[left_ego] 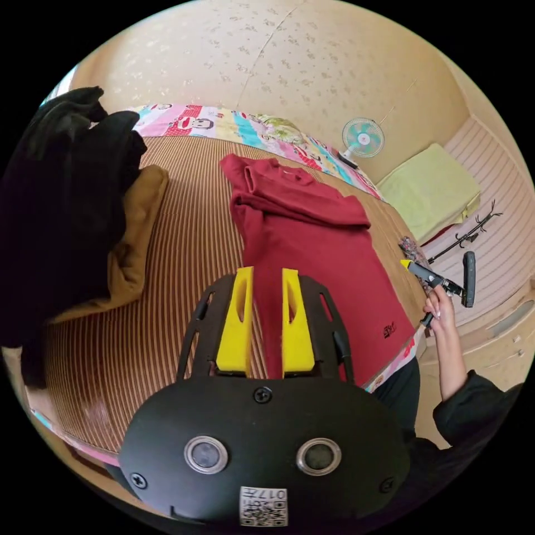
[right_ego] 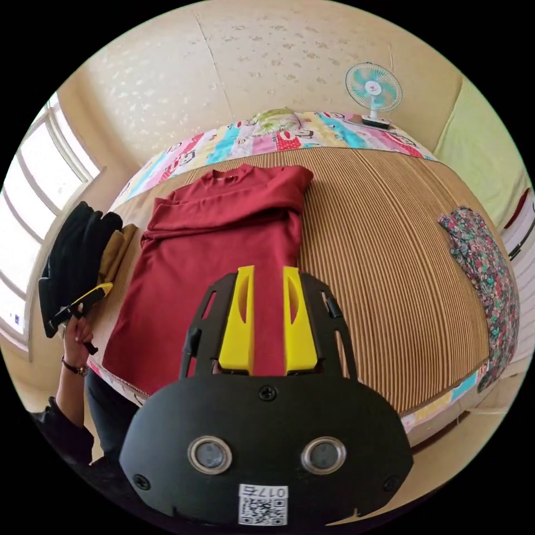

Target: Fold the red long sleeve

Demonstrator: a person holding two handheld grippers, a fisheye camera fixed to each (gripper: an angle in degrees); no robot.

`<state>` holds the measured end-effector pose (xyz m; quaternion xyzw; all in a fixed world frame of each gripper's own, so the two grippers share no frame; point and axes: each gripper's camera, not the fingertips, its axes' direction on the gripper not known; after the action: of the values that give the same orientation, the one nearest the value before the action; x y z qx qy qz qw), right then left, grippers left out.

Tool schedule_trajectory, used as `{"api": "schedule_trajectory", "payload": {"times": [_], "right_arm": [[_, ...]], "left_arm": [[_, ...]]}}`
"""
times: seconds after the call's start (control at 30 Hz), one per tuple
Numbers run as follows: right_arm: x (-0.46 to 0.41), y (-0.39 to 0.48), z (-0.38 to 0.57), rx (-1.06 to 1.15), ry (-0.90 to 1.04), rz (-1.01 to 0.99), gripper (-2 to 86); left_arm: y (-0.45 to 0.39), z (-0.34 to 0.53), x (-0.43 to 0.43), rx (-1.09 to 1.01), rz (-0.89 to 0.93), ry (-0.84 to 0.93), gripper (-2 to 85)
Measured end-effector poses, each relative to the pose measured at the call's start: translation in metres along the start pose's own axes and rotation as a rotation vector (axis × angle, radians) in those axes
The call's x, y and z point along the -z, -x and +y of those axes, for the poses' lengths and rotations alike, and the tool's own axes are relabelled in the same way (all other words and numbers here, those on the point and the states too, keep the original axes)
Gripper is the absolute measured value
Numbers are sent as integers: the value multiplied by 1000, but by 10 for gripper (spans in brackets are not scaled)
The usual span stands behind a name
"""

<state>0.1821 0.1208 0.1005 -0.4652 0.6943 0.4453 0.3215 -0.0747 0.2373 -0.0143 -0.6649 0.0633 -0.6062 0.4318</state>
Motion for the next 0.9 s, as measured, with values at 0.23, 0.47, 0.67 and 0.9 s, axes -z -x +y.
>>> {"api": "schedule_trajectory", "payload": {"times": [0.23, 0.47, 0.67, 0.9], "right_arm": [[9, -84, 166, -187, 68, -108, 110], [46, -99, 194, -204, -31, -277, 38], [148, -121, 199, -96, -233, -554, 27], [265, -130, 235, -22, -518, -639, 23]], "left_arm": [[32, 137, 43, 177, 167, 23, 81], [32, 131, 59, 240, 435, 88, 36], [58, 144, 196, 112, 577, -160, -2], [50, 193, 307, 127, 747, -430, -8]]}}
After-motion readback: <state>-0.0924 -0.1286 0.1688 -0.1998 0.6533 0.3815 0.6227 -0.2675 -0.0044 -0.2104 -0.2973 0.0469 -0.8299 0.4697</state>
